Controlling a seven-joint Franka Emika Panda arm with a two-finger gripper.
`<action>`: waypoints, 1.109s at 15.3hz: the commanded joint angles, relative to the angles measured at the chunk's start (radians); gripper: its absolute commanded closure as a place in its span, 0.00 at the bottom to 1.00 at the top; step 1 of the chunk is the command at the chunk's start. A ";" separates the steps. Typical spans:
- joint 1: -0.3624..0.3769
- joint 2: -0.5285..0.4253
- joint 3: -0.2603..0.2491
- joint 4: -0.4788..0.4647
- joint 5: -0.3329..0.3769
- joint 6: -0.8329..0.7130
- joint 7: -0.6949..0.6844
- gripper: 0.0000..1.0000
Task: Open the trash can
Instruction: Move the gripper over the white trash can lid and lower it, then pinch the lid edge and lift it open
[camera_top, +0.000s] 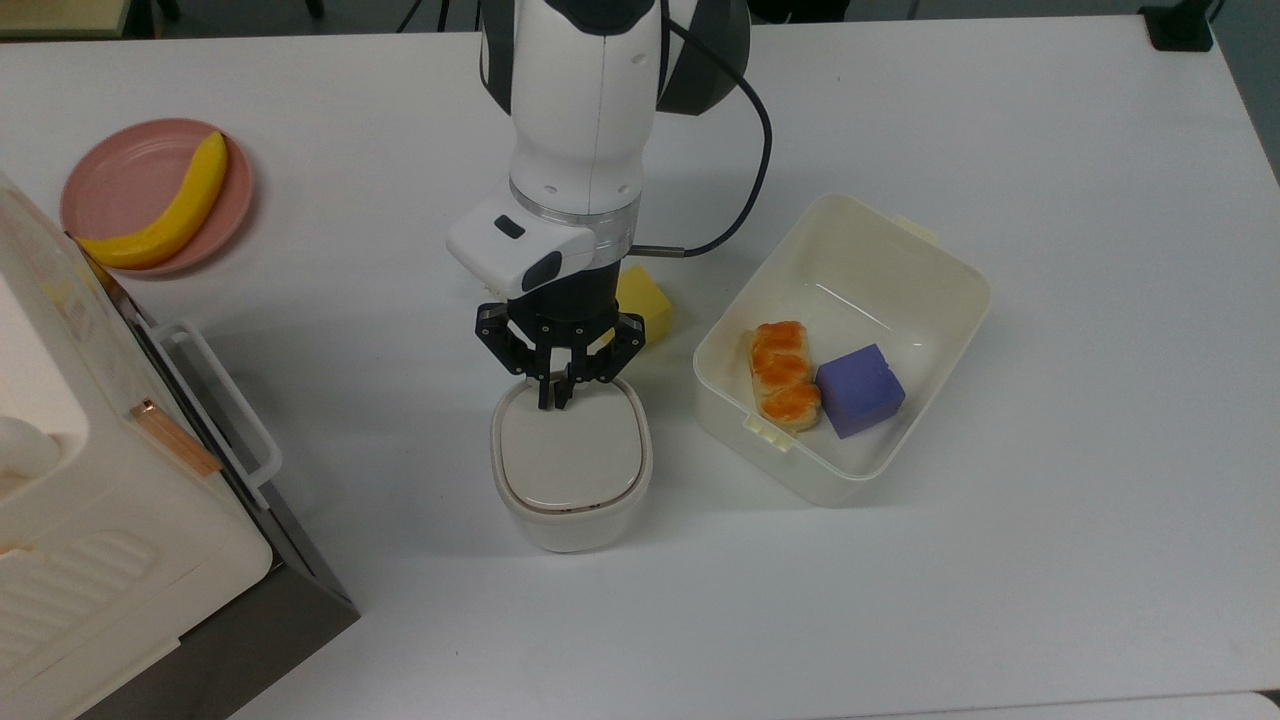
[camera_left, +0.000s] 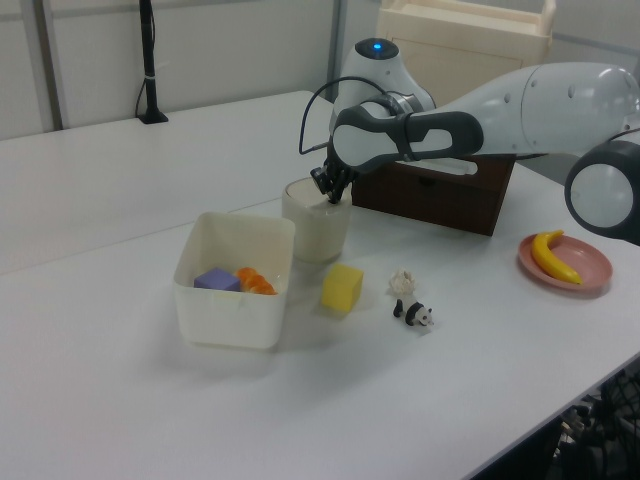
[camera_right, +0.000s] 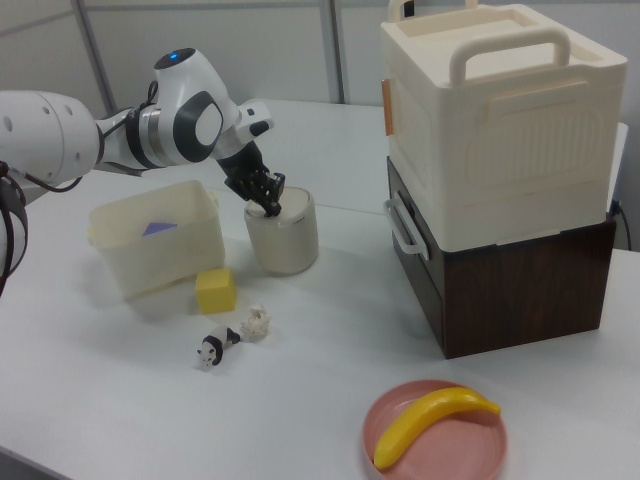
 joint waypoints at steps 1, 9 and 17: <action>0.027 0.047 -0.006 0.002 -0.023 0.007 0.031 0.85; -0.030 -0.171 -0.006 -0.001 0.016 -0.176 0.042 0.68; -0.038 -0.253 -0.005 -0.004 0.095 -0.545 -0.011 0.00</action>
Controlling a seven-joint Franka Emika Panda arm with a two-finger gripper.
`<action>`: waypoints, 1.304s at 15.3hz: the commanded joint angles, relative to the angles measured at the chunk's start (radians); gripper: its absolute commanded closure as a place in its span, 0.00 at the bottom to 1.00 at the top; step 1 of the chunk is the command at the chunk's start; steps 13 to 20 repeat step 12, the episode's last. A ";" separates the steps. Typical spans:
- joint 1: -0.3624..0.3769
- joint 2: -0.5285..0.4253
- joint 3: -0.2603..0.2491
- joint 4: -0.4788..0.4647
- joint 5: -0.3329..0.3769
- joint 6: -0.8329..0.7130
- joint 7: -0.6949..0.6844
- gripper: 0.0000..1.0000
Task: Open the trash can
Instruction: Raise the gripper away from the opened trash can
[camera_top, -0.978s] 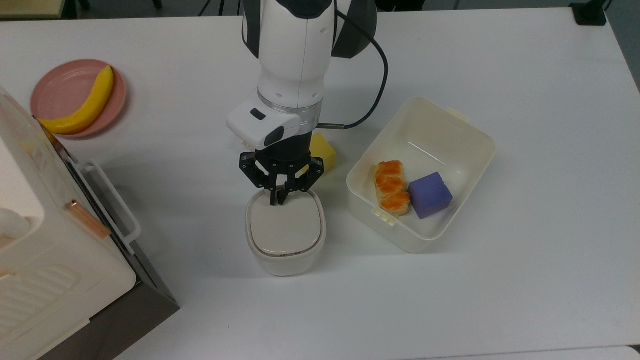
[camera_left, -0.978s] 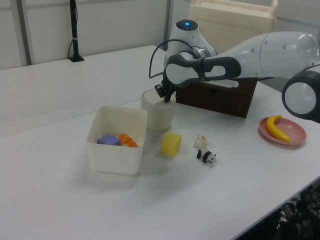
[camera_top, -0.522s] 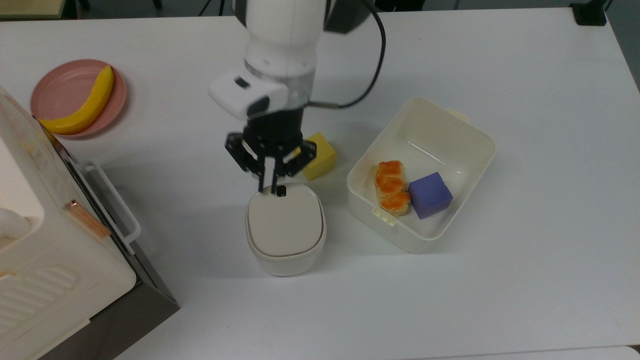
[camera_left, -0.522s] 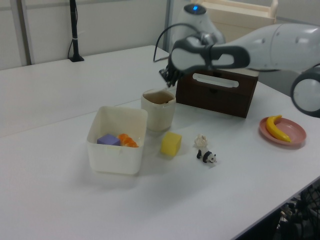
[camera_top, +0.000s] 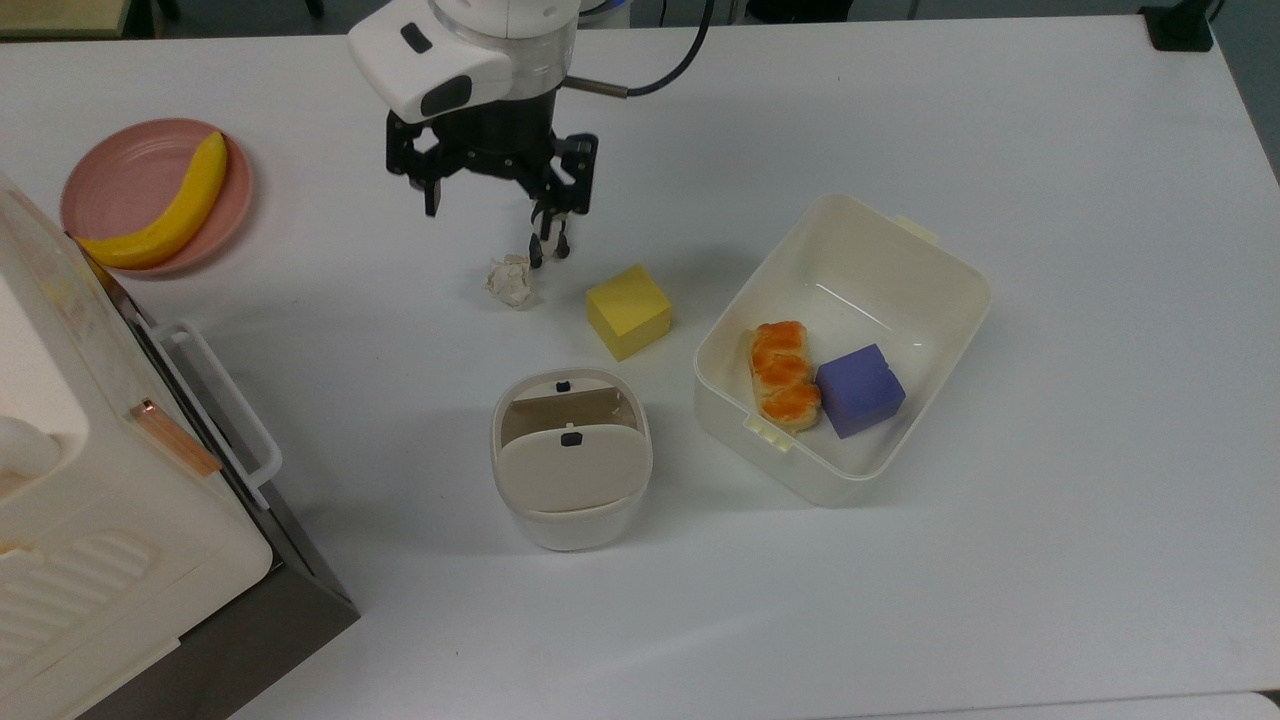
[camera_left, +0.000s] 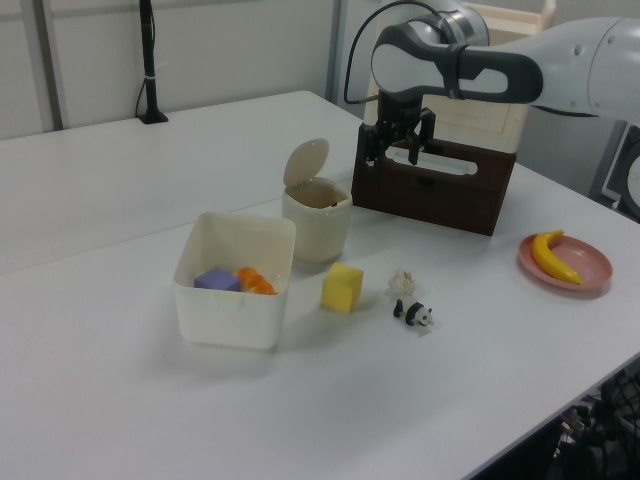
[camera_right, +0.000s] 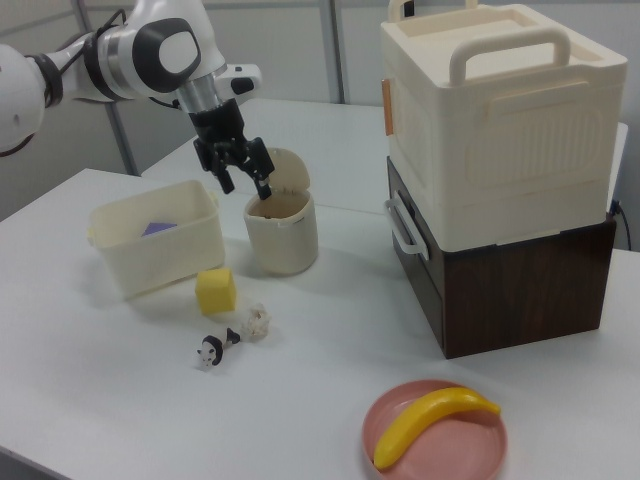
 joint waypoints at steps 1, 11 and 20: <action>-0.002 -0.056 -0.005 -0.034 0.083 -0.078 -0.093 0.00; -0.025 -0.059 -0.005 -0.026 0.192 -0.167 -0.178 0.00; -0.024 -0.061 -0.005 -0.026 0.192 -0.166 -0.161 0.00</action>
